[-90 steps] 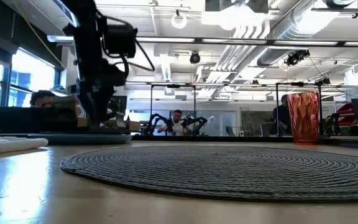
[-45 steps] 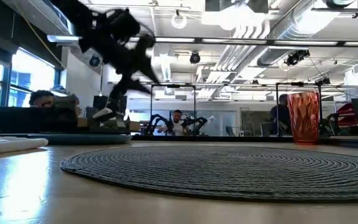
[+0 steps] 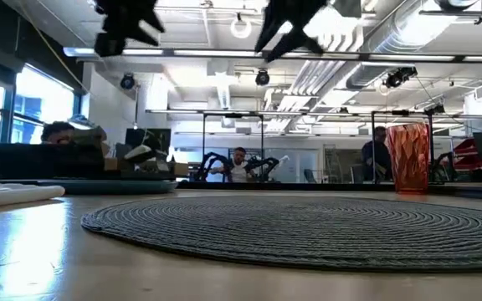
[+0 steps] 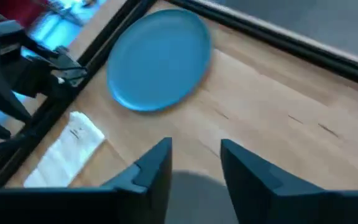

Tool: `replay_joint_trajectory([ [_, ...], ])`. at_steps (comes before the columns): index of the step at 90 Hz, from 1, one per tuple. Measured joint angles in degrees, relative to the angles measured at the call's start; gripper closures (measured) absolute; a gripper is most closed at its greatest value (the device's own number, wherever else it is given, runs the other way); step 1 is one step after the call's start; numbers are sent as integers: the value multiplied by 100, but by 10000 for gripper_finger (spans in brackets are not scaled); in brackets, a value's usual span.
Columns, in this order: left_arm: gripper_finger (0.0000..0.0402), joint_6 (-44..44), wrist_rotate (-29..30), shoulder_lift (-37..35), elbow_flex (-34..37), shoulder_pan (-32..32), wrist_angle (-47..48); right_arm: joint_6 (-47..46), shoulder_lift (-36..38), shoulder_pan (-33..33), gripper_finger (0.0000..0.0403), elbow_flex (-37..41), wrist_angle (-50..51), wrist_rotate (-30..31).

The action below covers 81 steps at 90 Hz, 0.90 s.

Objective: Set table place
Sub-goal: Put the blue plate on the gray table mat

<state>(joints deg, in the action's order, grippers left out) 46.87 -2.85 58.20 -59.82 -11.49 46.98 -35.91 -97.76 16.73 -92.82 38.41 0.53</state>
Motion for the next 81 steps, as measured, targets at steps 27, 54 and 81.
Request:
replay_joint_trajectory([
  [27, 320, 1189, 1633, 325, 913, -268, 1021, 502, -1540, 720, 209, 2, -1313, -2028],
  [54, 367, 1262, 1063, 1844, 2438, -1173, -1584, 1436, -1596, 808, 206, 4, 146, -2058],
  [81, 399, 1110, -1474, 2917, 2245, -1116, -4741, 1672, -1582, 719, 206, 4, 475, -1723],
])
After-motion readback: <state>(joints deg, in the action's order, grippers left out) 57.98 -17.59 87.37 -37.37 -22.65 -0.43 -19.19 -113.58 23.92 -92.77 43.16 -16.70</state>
